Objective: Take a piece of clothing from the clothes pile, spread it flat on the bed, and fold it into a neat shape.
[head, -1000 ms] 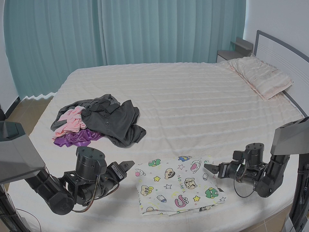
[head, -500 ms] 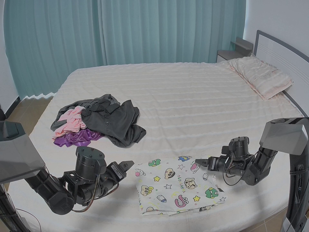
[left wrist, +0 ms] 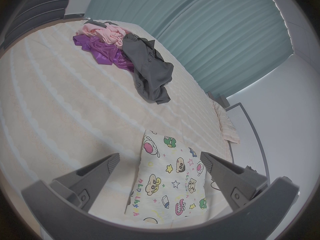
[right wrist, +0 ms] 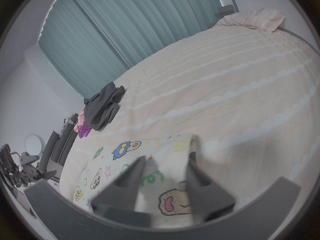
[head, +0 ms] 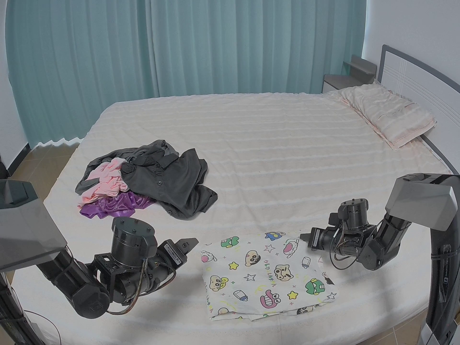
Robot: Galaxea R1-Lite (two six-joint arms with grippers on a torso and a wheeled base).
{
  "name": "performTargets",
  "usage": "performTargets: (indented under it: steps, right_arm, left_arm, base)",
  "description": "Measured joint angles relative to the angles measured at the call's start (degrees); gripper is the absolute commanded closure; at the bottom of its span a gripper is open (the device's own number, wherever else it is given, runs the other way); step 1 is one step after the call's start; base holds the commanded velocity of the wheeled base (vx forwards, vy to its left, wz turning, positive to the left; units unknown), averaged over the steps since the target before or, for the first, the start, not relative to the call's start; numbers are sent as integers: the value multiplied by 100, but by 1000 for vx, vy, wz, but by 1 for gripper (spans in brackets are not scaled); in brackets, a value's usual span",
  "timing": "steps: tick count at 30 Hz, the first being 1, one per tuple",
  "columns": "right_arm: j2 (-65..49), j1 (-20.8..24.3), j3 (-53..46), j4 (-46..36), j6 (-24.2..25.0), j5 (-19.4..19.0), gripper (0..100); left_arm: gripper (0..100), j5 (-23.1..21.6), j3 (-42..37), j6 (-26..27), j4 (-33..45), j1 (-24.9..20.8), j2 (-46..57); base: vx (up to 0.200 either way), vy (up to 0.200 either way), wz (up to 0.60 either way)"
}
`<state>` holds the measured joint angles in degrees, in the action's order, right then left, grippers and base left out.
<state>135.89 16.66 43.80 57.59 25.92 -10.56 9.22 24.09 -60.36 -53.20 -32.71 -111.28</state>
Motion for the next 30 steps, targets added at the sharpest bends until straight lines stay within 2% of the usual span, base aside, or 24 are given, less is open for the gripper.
performTargets:
  steps: [6, 21, 22, 30]
  right_arm:
    - [-28, -94, 71, 46, 251, 29, 100]
    - [-63, -252, 112, 49, 279, 41, 100]
    - [-63, -252, 112, 38, 279, 44, 0]
    - [-174, -305, -89, 46, 252, 66, 0]
  left_arm:
    - [0, -2, 0, 0, 0, 2, -11]
    - [0, -7, 0, 0, -12, -9, -179]
    - [0, -7, 0, -2, -12, -9, -195]
    - [0, -235, -20, -60, -23, -89, -291]
  base:
    - [0, 0, 0]
    - [0, 0, 0]
    - [0, 0, 0]
    - [0, 0, 0]
